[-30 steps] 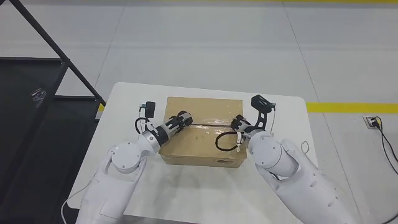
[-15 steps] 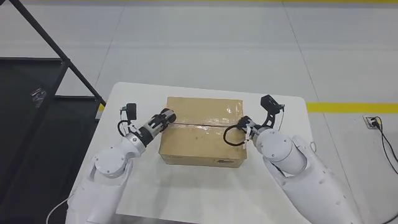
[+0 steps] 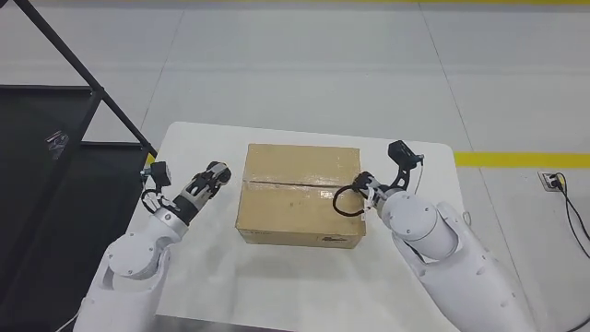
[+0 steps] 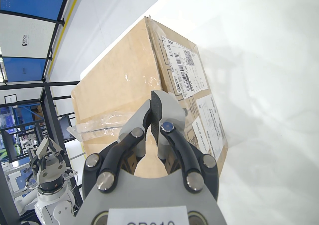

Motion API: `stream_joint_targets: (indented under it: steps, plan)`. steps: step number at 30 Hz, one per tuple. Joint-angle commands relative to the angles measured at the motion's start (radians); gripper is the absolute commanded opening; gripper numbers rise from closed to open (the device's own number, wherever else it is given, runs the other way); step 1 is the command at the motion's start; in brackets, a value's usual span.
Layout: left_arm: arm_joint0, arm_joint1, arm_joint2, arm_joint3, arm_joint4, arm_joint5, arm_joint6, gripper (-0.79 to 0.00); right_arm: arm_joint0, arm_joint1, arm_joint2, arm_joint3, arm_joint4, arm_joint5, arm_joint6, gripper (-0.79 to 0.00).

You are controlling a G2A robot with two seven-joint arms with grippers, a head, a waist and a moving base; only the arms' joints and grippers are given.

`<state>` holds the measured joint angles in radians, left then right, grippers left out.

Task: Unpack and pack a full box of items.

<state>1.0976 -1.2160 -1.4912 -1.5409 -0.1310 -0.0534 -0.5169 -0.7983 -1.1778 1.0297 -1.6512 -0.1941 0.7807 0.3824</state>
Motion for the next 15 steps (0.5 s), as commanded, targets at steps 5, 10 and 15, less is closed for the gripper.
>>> stream_joint_targets:
  steps: [5,10,15]
  plan:
    - [-0.041,-0.008,0.085,0.002,0.031,0.028,-0.013,-0.785,-0.066,-0.005,0.032,-0.082,0.003,-0.071,-0.105,-0.785]
    - [-0.113,-0.019,0.164,0.081,0.075,0.055,0.007,-0.785,-0.122,-0.007,0.044,-0.147,-0.022,-0.088,-0.156,-0.785]
    - [-0.14,-0.024,0.185,0.128,0.086,0.06,0.031,-0.785,-0.152,-0.009,0.05,-0.179,-0.041,-0.096,-0.161,-0.785]
